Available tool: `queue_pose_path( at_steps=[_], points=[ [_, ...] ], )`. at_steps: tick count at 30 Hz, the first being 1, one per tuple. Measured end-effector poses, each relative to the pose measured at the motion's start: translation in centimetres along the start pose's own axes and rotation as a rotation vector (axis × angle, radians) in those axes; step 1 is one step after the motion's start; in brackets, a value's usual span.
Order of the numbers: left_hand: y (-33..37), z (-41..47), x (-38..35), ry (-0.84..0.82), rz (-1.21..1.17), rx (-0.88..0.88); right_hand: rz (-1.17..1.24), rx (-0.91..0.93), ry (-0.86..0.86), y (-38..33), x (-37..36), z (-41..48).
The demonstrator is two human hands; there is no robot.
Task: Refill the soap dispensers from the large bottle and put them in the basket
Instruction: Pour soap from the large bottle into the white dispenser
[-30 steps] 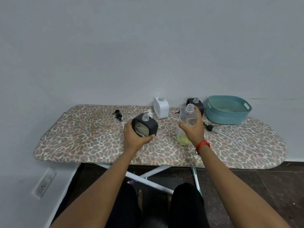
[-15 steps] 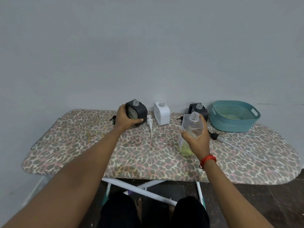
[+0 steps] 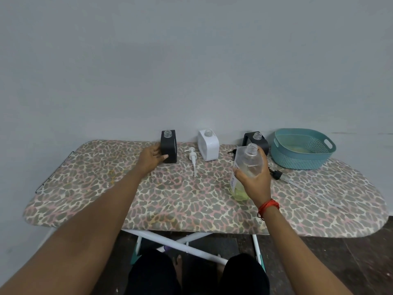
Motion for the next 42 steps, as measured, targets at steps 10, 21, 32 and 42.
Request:
queue_pose_path(
  at_steps=[10, 21, 32, 42],
  points=[
    [0.5, 1.3, -0.6, 0.240, 0.046, 0.003, 0.012, -0.012, -0.001, -0.2, 0.0, -0.2],
    [2.9, -3.6, -1.1, 0.543, 0.075, -0.187, -0.017, -0.011, -0.002, -0.3, 0.1, -0.4],
    [6.2, 3.7, -11.5, -0.083, 0.337, -0.063, 0.013, 0.022, 0.007, -0.2, 0.2, -0.2],
    [4.9, 7.1, -12.0, -0.112, 0.217, -0.016, 0.001, 0.057, 0.018, 0.9, 0.2, 0.5]
  ],
)
Point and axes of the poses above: each hand's wrist, its own z-axis towards the middle knuckle, its own x-axis out of the back of the hand, y = z × x, the point moved 9 cm from there along z, towards the middle knuckle, and after that the axes turned 12 degrees about -y, right-handed, at the moved point
